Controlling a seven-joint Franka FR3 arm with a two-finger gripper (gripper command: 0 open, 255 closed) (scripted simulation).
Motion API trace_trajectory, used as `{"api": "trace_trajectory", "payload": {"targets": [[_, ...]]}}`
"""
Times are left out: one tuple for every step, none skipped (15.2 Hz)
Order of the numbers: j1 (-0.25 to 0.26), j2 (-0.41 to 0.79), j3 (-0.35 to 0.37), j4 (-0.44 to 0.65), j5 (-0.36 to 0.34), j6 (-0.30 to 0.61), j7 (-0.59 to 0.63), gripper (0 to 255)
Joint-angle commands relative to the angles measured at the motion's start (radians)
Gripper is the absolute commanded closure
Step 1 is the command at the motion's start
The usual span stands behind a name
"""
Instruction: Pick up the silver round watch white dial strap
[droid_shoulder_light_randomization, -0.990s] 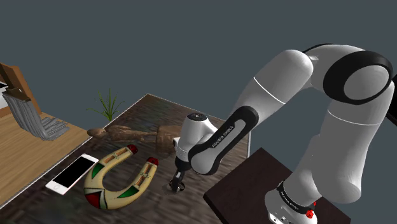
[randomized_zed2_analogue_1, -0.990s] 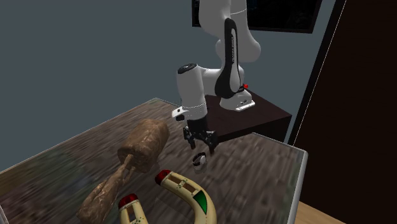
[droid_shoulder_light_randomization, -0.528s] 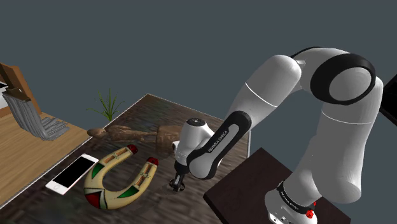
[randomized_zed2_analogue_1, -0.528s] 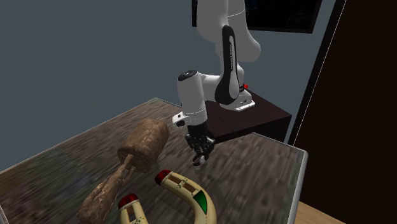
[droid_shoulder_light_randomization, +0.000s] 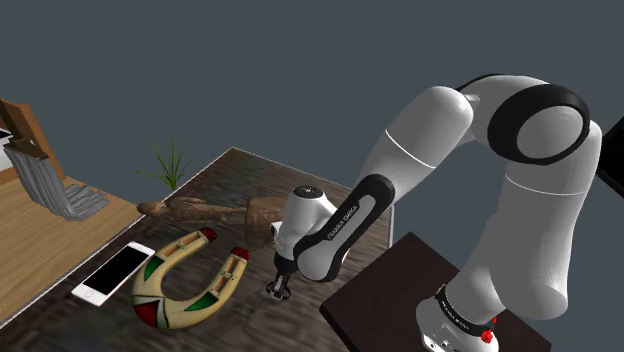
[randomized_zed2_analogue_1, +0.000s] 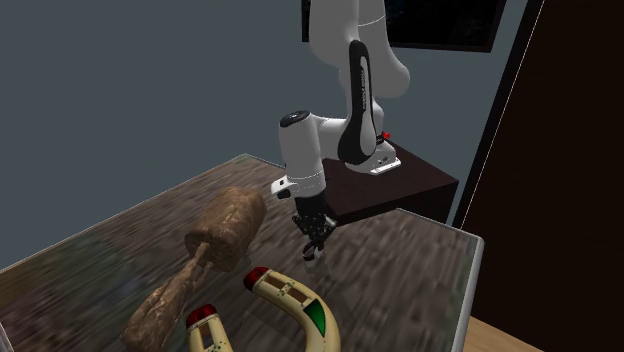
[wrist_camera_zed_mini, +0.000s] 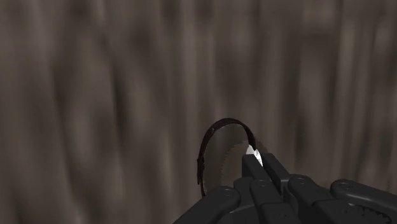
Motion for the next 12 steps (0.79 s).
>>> {"api": "trace_trajectory", "payload": {"targets": [[-0.001,-0.015,0.001,-0.003,0.000,-0.012,0.002,255],[-0.002,-0.030,0.002,-0.006,0.001,-0.024,0.005,255],[-0.003,-0.046,0.003,-0.009,0.002,-0.037,0.007,255],[-0.004,-0.062,0.004,-0.012,0.002,-0.050,0.009,255],[-0.005,-0.077,0.005,-0.014,0.003,-0.062,0.011,255],[-0.006,-0.093,0.006,-0.016,0.004,-0.075,0.013,255],[-0.006,-0.108,0.007,-0.018,0.004,-0.089,0.015,255],[-0.007,-0.123,0.008,-0.020,0.005,-0.102,0.017,255],[-0.008,-0.138,0.008,-0.022,0.006,-0.115,0.019,255],[-0.009,-0.153,0.009,-0.023,0.006,-0.129,0.022,255],[-0.010,-0.168,0.010,-0.024,0.007,-0.142,0.024,255],[-0.011,-0.183,0.010,-0.025,0.007,-0.156,0.026,255]]}}
